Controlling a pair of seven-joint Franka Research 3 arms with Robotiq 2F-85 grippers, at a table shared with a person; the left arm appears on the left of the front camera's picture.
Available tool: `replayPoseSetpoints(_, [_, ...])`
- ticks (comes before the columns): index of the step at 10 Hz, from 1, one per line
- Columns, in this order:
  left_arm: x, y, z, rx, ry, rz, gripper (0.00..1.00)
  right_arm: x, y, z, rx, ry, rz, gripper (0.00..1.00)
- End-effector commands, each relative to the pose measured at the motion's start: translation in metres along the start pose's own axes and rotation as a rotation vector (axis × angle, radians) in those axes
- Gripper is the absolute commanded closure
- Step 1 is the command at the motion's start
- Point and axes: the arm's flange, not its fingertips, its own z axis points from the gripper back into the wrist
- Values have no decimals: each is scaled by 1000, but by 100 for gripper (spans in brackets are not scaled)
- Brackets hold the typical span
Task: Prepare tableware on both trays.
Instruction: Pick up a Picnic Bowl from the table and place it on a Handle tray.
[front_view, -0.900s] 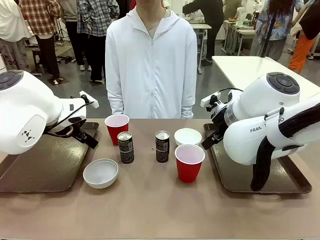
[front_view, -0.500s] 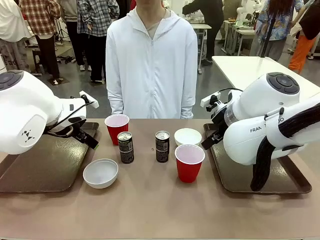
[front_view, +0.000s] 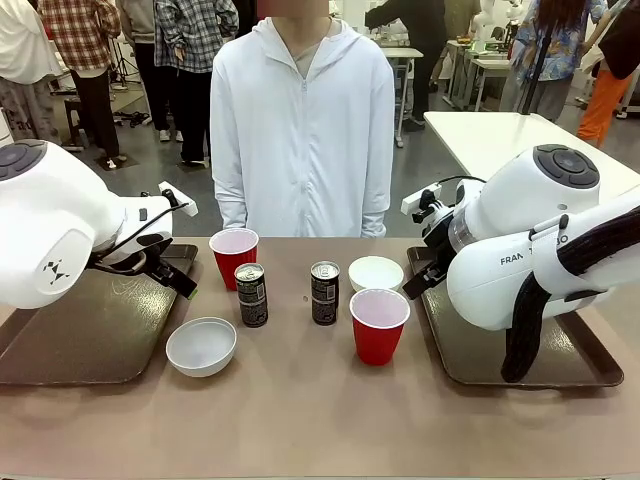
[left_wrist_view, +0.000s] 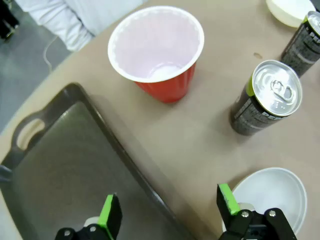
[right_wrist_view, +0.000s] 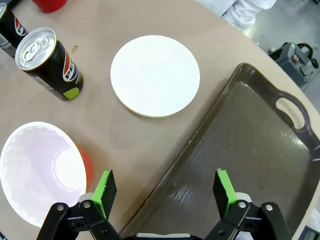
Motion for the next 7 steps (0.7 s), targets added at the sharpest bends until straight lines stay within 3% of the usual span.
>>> replayPoseSetpoints(1, [0, 0, 0, 0, 0, 0, 0, 0, 0, 0, 0, 0, 0, 0])
replayPoseSetpoints(5, [0, 0, 0, 0, 0, 0, 0, 0, 0, 0, 0, 0, 0, 0])
replayPoseSetpoints(7, [17, 7, 33, -48, 108, 30, 0, 28, -5, 48, -95, 61, -101, 0])
